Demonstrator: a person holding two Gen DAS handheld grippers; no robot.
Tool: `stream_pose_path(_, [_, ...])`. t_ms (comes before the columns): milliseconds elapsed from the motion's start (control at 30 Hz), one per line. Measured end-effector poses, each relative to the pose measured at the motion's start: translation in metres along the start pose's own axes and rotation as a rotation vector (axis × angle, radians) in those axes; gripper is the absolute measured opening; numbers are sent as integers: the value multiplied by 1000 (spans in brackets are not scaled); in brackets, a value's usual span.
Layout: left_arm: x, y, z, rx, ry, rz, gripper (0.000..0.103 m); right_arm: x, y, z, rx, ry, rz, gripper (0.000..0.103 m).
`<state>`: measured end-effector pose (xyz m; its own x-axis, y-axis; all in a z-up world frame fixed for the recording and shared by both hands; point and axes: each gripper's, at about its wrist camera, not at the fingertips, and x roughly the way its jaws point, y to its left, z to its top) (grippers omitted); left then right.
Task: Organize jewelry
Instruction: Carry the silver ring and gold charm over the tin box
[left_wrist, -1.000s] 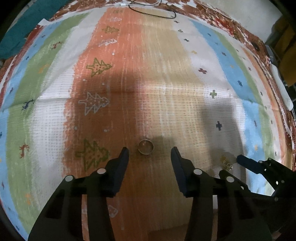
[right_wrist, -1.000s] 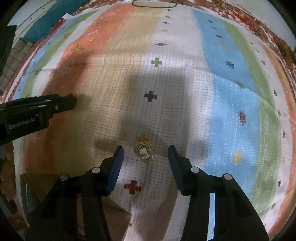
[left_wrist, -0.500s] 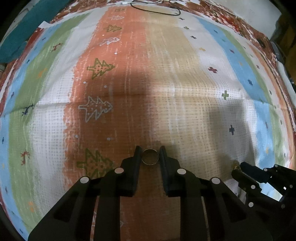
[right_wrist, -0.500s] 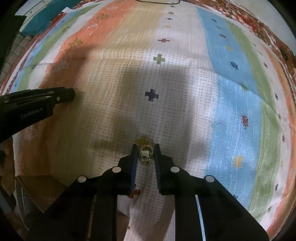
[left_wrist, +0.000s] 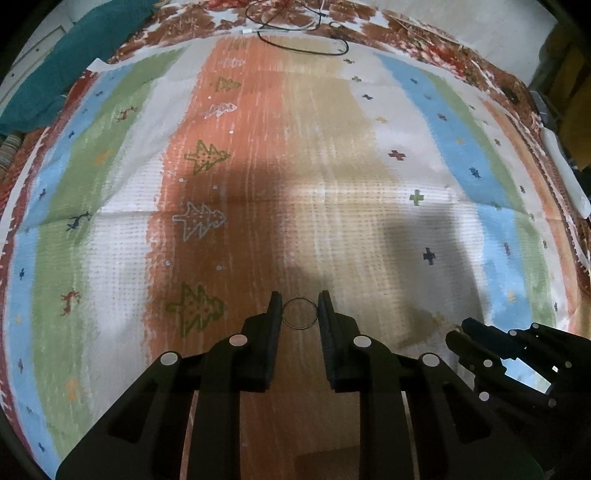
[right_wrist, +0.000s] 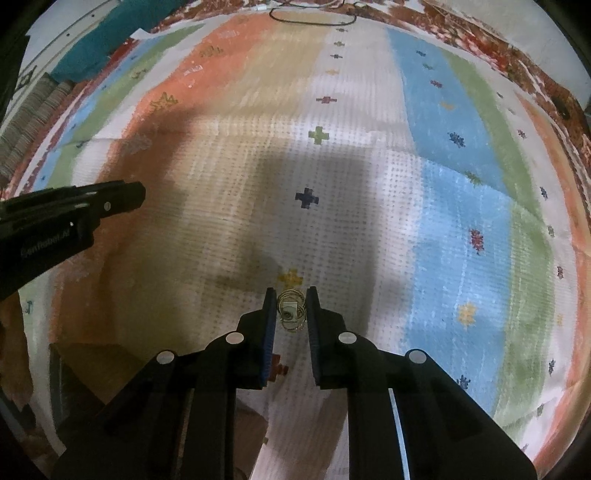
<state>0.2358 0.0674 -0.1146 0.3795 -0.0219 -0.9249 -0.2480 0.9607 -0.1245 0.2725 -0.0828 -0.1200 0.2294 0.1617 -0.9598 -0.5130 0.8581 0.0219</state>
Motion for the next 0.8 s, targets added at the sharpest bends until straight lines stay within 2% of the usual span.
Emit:
stream_pose_path(233, [-16,-11,-5,15,-27,-3,19,-27,2,-7,1,-51,6,17])
stream_pose_path(333, [-21,-16,-8,41,-35,20,19,-36,2,-8,-8,-65,-2,17])
stream_pose_path(467, [-30,-19,-11,56,-46,26,19,-44,4,-8,0,-85,3,17])
stream_pose_path(633, [-39,-21,-14,50,-54,-2,19,-45,4,-8,11,-98,6,17])
stream_pose_path(800, [-46,-26,-20,77,-62,12,19,-56,5,-13,25,-130,22,17])
